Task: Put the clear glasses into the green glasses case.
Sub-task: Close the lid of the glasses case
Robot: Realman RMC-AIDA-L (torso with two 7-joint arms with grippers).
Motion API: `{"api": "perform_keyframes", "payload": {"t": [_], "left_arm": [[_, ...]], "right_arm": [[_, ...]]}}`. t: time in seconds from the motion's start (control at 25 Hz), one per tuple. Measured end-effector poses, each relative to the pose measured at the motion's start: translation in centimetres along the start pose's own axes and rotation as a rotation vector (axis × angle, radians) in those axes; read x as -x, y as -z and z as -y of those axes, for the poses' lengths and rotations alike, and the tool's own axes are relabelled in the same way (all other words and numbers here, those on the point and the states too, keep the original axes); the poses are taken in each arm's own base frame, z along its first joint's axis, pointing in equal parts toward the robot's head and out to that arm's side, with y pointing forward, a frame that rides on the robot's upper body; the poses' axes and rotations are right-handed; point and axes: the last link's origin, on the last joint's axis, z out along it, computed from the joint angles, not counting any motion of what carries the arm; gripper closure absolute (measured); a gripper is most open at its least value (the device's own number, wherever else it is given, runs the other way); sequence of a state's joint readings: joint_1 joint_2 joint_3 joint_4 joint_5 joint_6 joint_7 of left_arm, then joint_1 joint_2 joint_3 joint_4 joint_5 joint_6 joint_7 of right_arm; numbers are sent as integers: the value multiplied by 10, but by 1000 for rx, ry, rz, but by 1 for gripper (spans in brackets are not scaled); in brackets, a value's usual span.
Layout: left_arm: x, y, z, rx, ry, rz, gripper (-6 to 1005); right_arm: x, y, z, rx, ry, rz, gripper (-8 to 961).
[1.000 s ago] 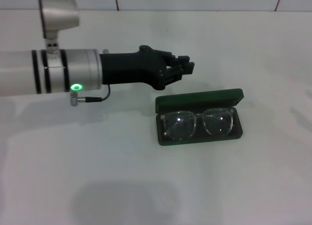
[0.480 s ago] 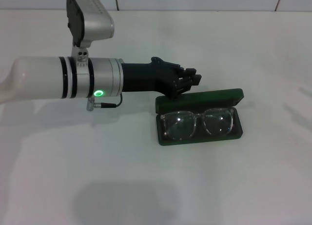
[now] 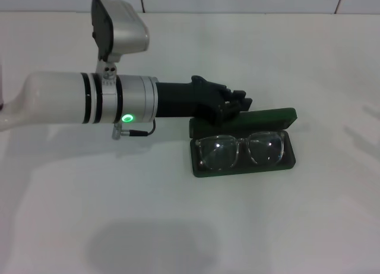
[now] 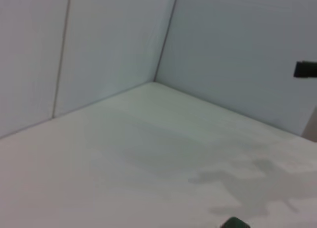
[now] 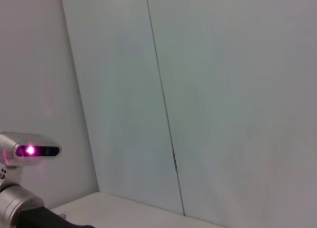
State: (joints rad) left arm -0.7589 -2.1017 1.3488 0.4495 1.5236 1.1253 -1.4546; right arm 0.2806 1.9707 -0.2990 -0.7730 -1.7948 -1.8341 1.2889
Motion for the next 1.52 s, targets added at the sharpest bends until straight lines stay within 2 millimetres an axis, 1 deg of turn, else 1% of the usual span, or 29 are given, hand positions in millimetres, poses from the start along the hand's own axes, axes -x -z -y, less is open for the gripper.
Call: {"api": "perform_keyframes", "payload": {"t": [0.64, 1.08, 1.52], "left_arm": [[5, -9, -4, -6, -1, 20, 806], [7, -9, -4, -7, 6, 22, 805], [14, -9, -9, 19, 15, 52, 804]], "right_arm": [[-3, -2, -1, -2, -13, 0, 262], [-7, -1, -2, -4, -23, 4, 261], [-7, -2, -1, -5, -17, 11, 261]]}}
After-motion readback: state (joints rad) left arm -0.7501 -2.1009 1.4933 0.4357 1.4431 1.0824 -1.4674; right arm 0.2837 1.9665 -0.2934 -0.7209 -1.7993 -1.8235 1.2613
